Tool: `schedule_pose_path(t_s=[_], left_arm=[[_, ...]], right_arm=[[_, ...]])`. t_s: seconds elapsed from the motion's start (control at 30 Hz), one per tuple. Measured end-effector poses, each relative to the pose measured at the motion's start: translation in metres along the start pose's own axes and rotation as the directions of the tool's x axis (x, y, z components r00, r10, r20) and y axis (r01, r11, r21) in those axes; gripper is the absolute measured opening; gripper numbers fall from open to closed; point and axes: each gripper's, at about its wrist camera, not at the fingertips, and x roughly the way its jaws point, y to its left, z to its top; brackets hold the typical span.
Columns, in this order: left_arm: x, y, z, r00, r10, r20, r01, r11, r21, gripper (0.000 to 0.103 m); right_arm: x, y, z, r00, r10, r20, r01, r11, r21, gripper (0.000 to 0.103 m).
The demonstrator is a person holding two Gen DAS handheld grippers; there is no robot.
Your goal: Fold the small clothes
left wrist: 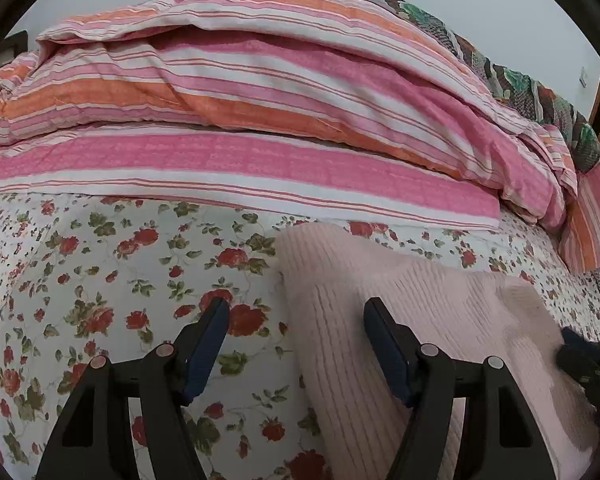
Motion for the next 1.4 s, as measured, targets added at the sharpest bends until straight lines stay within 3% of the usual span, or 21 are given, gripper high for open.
schedule_pose_path(t_s=[0.13, 0.73, 1.23, 1.4], left_arm=[[-0.003, -0.001, -0.003, 1.0, -0.01, 0.0, 0.01, 1.0, 0.007, 0.068], [-0.002, 0.001, -0.012, 1.0, -0.023, -0.014, 0.023, 1.0, 0.0, 0.068], [0.0, 0.005, -0.013, 0.999, -0.038, -0.026, 0.038, 0.999, -0.015, 0.07], [-0.005, 0.003, -0.013, 0.995, -0.097, -0.04, 0.096, 0.995, -0.018, 0.07]], right_arm=[[0.031, -0.008, -0.008, 0.995, -0.049, -0.083, 0.051, 0.998, 0.03, 0.04], [0.028, -0.003, -0.017, 0.992, -0.121, -0.043, 0.122, 0.992, 0.028, 0.045], [0.029, -0.006, -0.018, 0.993, -0.107, -0.05, 0.109, 0.993, 0.045, 0.045], [0.03, -0.006, -0.018, 0.993, -0.104, -0.05, 0.107, 0.993, 0.048, 0.046]])
